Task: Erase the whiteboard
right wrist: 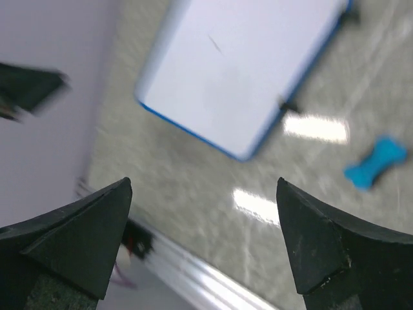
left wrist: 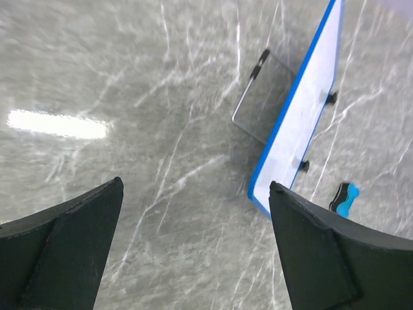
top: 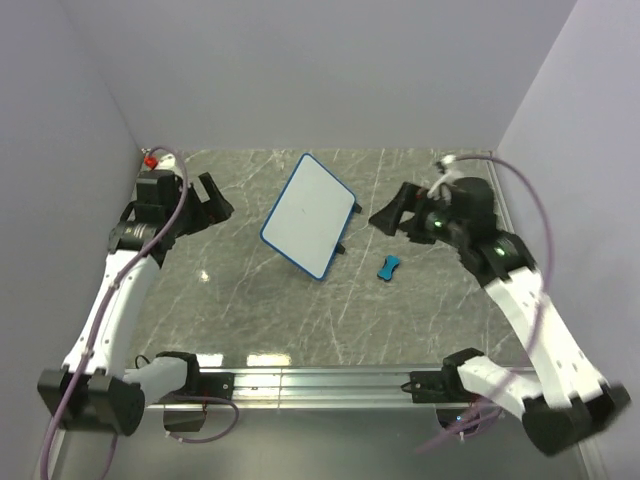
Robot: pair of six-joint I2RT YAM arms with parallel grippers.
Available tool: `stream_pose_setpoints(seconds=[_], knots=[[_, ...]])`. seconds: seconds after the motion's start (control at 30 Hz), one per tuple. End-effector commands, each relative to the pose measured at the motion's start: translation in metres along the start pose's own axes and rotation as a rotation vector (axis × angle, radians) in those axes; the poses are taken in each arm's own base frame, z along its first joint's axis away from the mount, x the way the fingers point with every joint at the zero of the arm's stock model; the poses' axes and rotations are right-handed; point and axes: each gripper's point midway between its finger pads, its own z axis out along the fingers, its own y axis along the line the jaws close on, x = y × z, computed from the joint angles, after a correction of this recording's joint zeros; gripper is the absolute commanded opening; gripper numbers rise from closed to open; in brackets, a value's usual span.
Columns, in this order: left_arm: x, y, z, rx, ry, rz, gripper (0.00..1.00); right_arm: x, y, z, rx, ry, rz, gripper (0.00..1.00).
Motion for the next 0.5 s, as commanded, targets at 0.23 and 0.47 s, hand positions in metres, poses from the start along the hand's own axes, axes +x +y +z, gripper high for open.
stream_pose_setpoints(seconds=[0.23,0.47], knots=[[-0.010,0.015,-0.062,-0.026,-0.275,0.002,0.99,-0.022,0.011,-0.087,-0.097,-0.454,0.067,1.00],[-0.008,0.038,-0.098,-0.118,-0.376,0.057,0.99,0.007,0.006,-0.098,-0.140,-0.430,0.061,1.00]])
